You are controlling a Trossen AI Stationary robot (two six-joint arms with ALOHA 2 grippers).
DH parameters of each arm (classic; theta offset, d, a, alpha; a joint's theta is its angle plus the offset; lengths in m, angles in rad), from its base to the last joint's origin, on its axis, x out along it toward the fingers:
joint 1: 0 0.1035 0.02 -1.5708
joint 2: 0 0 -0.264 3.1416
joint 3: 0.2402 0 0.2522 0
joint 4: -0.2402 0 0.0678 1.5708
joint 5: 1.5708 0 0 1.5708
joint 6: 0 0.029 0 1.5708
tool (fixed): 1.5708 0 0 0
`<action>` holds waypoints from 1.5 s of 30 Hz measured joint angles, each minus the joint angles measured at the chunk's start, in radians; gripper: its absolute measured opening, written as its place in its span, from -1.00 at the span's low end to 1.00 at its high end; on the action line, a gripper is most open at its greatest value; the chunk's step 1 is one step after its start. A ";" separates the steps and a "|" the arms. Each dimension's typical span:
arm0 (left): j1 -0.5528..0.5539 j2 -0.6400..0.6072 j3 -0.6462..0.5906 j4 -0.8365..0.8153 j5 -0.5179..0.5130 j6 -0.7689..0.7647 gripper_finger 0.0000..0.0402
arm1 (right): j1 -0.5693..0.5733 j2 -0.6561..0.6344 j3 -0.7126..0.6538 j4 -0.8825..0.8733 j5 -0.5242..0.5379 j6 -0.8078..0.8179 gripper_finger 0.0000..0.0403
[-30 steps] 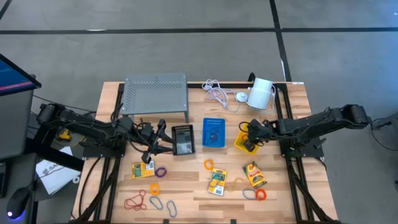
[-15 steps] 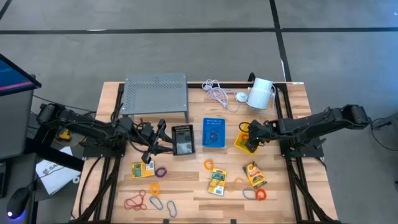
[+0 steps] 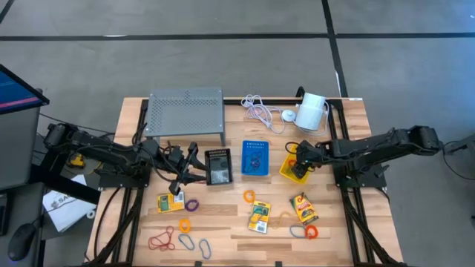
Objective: Pick & Place Office Desk Supplies
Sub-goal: Put the orange stretchable key holder into the yellow basket
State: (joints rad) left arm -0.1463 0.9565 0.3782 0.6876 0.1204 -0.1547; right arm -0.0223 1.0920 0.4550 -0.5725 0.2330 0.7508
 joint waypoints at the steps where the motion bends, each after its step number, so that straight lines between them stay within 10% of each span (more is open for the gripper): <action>1: 0.000 0.000 0.000 0.000 0.000 0.000 -0.30 | 0.000 0.000 0.007 -0.009 0.000 0.003 0.29; 10: 0.000 0.000 0.000 -0.009 0.000 0.000 -0.30 | 0.053 -0.026 0.221 -0.221 0.001 -0.063 0.13; 26: 0.000 0.000 0.000 -0.036 0.000 0.000 -0.30 | 0.348 -0.332 0.303 -0.370 -0.004 0.131 -0.96; 45: 0.000 0.000 0.000 -0.036 0.000 0.000 -0.30 | 0.706 -0.220 0.315 -0.346 -0.240 0.538 -0.99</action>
State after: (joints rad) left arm -0.1463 0.9565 0.3786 0.6514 0.1204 -0.1543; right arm 0.6839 0.8724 0.7696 -0.9183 -0.0071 1.2884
